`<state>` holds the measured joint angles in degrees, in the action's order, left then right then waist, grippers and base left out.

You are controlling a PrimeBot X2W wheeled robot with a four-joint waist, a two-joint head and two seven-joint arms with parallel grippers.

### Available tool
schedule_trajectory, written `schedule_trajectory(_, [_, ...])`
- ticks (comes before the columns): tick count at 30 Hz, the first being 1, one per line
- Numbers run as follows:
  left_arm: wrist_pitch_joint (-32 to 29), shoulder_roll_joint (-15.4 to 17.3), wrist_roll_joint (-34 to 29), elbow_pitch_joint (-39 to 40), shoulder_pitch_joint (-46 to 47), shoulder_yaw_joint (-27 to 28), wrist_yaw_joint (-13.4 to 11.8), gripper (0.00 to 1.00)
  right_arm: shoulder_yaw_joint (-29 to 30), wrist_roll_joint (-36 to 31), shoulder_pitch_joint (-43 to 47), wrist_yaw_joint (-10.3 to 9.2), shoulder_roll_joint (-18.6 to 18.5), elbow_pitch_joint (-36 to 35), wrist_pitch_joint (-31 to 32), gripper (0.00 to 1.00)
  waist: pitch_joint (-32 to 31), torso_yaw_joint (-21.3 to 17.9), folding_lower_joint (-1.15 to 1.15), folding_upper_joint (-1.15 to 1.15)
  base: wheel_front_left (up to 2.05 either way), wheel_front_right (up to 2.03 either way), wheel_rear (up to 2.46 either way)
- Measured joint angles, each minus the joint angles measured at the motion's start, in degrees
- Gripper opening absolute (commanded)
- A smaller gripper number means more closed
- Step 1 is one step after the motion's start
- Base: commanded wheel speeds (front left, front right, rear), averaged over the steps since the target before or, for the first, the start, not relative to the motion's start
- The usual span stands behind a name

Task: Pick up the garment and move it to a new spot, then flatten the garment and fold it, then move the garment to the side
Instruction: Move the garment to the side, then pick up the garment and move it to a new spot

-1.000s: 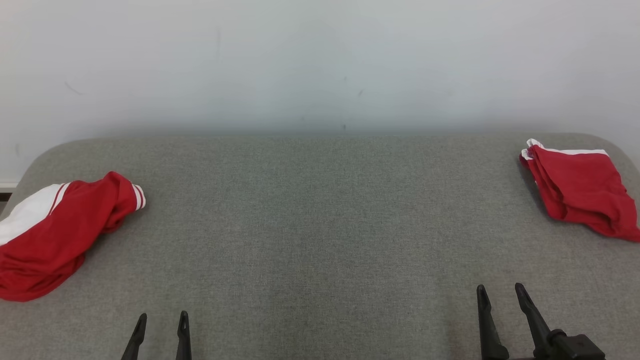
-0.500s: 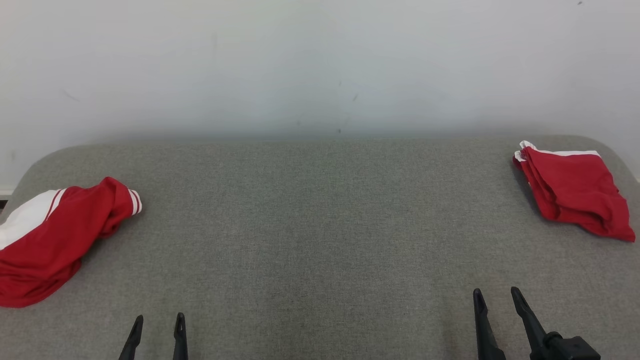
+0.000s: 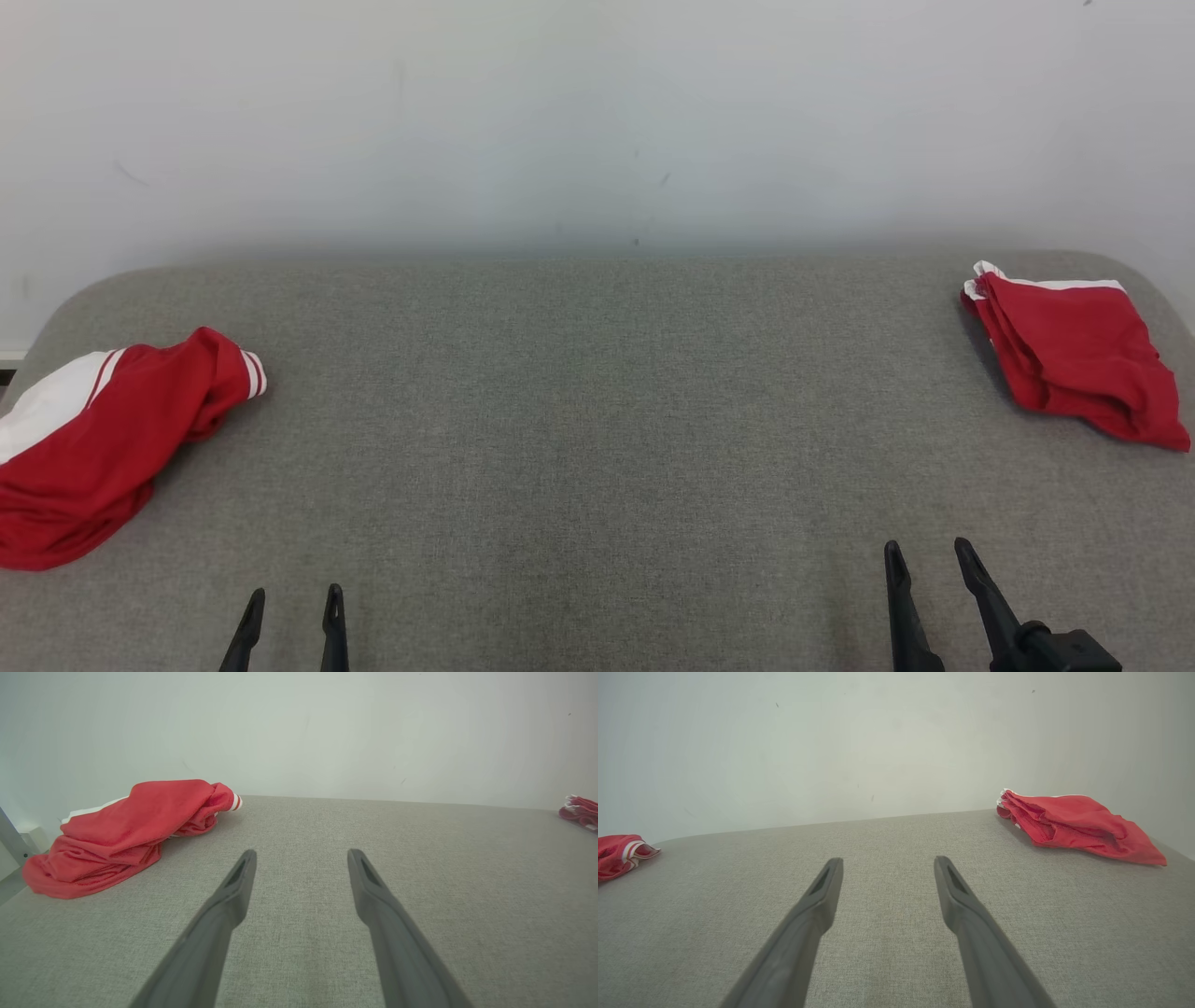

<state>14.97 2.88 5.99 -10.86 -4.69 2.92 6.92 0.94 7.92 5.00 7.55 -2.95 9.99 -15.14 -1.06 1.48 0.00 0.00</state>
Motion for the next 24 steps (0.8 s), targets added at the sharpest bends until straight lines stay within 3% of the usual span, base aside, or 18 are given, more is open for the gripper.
schedule_trajectory(11, [0.0,0.0,-0.4,-0.4,0.1,0.5,0.1,1.00,0.0,0.6,0.7,0.00,0.0,0.2,0.0,1.00,-0.2,1.2,0.00,0.00,0.00,0.00,0.00])
schedule_trajectory(24, [0.0,0.0,-0.8,-1.0,0.1,1.6,0.0,1.00,-0.5,1.9,1.1,0.00,0.0,0.8,0.0,1.00,-0.1,7.4,0.00,0.00,0.00,0.00,0.00])
